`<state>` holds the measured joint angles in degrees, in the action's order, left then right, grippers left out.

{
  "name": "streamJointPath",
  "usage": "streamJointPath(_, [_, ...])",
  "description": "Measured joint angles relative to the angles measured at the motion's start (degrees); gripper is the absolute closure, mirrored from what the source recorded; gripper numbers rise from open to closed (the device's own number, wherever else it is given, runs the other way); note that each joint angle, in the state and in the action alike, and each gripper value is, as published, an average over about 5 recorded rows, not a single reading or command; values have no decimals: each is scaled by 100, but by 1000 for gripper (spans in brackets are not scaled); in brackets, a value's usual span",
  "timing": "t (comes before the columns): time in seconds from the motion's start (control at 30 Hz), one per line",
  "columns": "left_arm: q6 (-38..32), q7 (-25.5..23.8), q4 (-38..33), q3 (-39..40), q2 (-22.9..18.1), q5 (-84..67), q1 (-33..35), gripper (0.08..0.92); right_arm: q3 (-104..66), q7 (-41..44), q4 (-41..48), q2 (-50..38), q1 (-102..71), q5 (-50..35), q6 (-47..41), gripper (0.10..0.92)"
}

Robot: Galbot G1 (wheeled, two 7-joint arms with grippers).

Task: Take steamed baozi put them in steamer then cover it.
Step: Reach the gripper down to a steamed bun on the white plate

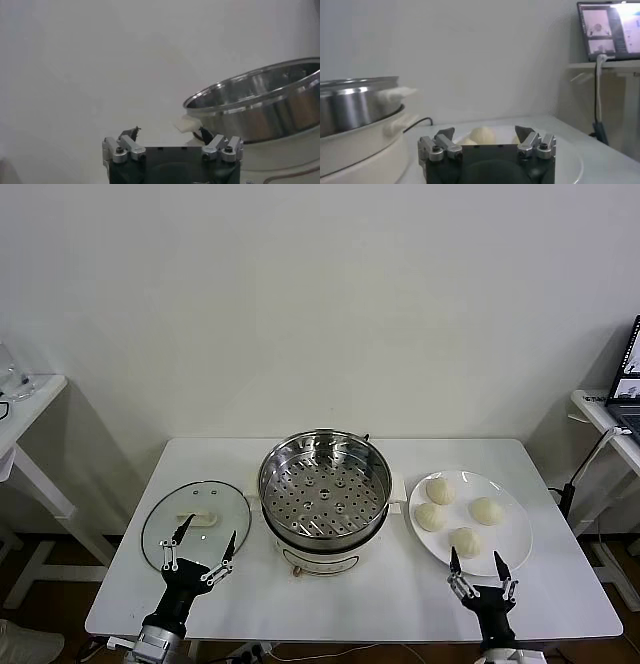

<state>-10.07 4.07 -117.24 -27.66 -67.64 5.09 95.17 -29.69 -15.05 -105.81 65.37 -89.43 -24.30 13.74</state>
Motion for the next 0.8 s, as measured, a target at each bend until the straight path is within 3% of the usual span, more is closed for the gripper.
streamJointPath(0.43, [-75, 63, -9, 12, -33, 99, 5, 177, 932, -56, 1286, -1056, 2632, -1033, -1028, 203])
streamJointPath(0.8, [-93, 90, -27, 30, -35, 112, -39, 177, 2841, 1893, 2822, -2184, 5023, -1308, -1616, 203])
